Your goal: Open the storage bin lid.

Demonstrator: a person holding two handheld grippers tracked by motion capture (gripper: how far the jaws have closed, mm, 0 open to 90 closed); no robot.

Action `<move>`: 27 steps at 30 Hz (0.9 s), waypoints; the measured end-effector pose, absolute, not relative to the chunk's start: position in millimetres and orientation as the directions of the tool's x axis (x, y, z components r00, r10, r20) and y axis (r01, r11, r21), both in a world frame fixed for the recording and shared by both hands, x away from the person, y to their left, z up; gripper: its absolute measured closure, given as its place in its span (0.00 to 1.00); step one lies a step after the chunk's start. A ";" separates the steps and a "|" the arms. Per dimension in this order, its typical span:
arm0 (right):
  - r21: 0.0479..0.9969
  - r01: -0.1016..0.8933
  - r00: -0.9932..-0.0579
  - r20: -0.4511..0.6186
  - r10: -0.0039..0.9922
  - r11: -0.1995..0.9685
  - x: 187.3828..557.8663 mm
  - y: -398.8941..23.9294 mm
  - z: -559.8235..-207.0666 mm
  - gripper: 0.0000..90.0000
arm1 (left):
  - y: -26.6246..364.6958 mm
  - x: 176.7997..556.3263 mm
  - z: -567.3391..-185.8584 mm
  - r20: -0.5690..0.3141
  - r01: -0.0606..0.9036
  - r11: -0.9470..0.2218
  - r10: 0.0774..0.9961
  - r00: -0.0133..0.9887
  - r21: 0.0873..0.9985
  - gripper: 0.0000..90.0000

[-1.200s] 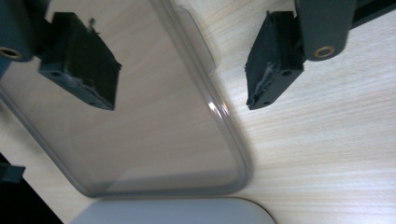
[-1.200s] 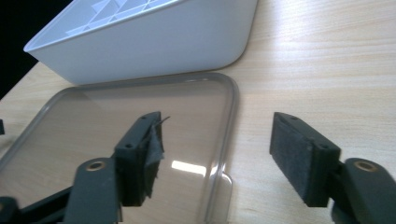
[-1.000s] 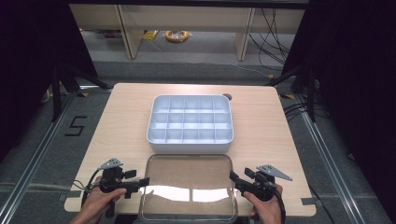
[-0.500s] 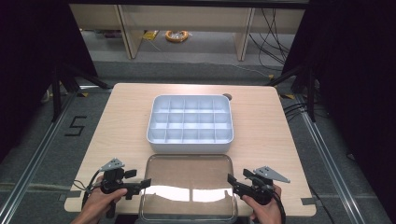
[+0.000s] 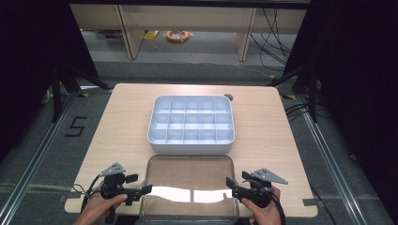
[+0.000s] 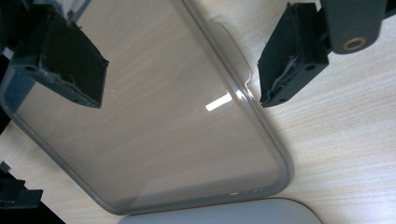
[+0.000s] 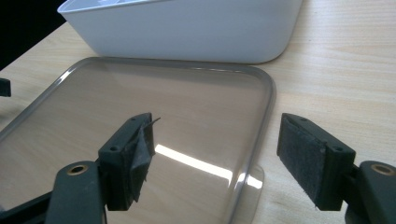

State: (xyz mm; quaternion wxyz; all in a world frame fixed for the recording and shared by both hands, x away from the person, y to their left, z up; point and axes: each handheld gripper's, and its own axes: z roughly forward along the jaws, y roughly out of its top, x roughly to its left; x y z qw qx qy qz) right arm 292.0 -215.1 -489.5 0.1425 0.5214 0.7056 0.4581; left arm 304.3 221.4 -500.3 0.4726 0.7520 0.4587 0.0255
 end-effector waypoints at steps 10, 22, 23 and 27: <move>0.794 0.604 -0.447 0.267 0.854 0.067 283.5 -209.5 -489.1 0.30 | 220.3 298.9 -501.2 -0.402 0.665 -0.134 0.704 0.586 0.735 0.16; 0.793 0.602 -0.474 0.267 0.839 0.088 271.9 -205.5 -489.8 0.29 | 218.2 287.5 -499.8 -0.395 0.642 -0.148 0.678 0.619 0.752 0.16; 0.791 0.605 -0.476 0.270 0.837 0.089 270.7 -205.1 -490.0 0.29 | 218.0 284.4 -499.6 -0.382 0.637 -0.164 0.680 0.626 0.754 0.16; 0.788 0.609 -0.474 0.270 0.838 0.091 265.1 -205.2 -489.1 0.28 | 215.9 280.1 -499.1 -0.384 0.635 -0.157 0.679 0.625 0.756 0.16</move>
